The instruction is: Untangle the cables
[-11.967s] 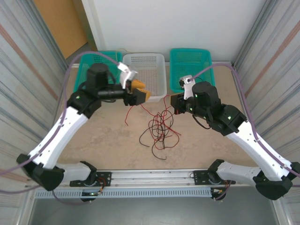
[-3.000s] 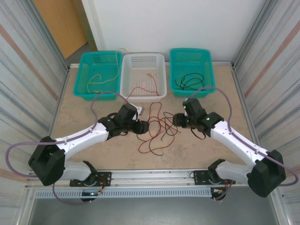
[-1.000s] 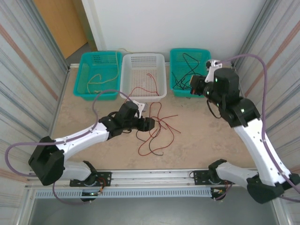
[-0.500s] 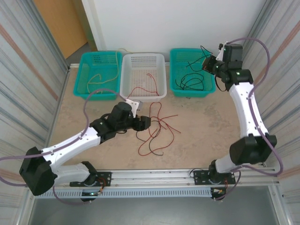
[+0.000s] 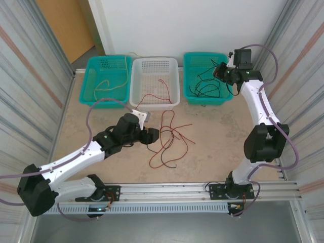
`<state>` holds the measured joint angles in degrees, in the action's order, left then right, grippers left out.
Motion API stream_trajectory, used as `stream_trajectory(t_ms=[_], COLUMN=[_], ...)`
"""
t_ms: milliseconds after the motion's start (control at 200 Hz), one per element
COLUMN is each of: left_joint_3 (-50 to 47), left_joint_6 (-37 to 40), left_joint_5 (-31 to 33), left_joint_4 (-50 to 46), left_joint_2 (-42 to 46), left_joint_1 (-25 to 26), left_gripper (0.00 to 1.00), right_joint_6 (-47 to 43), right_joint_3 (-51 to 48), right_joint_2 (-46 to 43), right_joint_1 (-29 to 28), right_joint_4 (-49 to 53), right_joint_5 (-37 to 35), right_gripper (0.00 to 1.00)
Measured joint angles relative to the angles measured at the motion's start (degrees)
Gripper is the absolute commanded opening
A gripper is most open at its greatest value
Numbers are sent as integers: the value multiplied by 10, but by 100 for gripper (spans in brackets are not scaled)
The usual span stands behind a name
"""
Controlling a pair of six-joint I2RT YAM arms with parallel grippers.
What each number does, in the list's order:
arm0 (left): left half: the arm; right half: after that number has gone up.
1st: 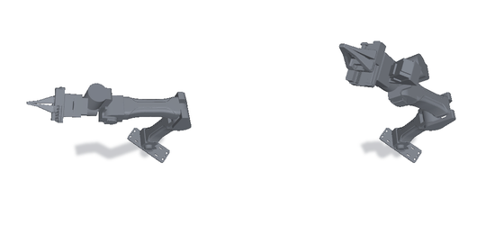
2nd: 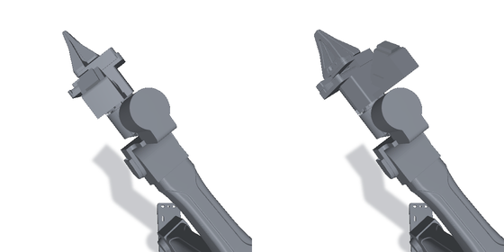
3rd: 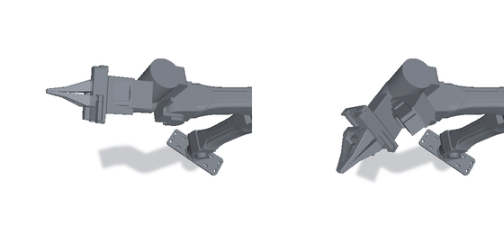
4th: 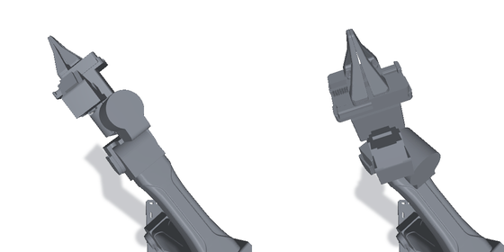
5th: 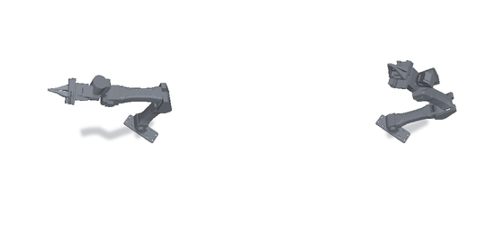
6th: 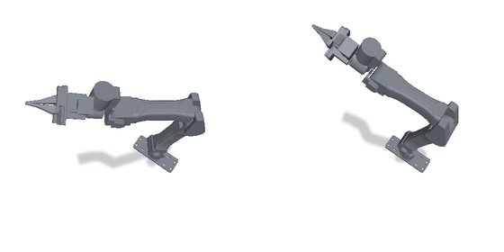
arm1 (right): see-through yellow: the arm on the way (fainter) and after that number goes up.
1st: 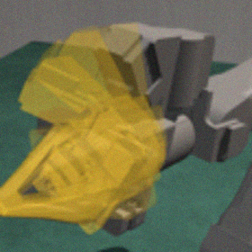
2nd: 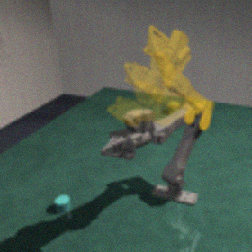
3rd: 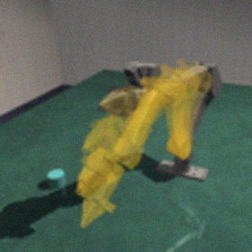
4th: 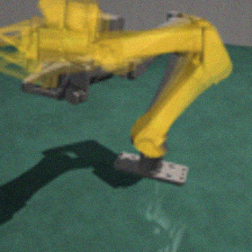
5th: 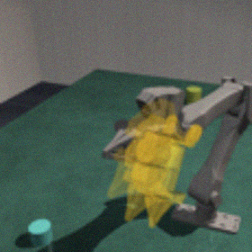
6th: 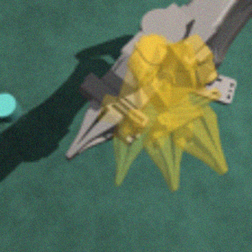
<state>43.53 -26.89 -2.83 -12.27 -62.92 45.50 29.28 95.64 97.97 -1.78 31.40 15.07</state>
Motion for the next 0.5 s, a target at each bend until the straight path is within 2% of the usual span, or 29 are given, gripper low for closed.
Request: stream_trajectory(t_ms=[25,75,90,105,306,501], left_joint_3=[0,0,0,0,0,18], left_joint_6=[1,1,1,1,7,12], left_joint_5=[0,0,0,0,0,2], left_joint_4=[0,0,0,0,-15,-45], left_joint_2=[0,0,0,0,0,-10], left_joint_1=[0,0,0,0,0,0], left_gripper=[66,66,66,67,68,66], right_joint_6=[3,0,3,-2,-2,-2], right_joint_3=[6,21,26,32,51,-49], right_joint_2=[6,19,23,28,58,-17], right_joint_1=[0,0,0,0,-1,-27], right_joint_4=[0,4,4,7,19,2], right_joint_5=[0,-2,-3,-3,-11,-33], right_gripper=[41,48,56,58,58,59])
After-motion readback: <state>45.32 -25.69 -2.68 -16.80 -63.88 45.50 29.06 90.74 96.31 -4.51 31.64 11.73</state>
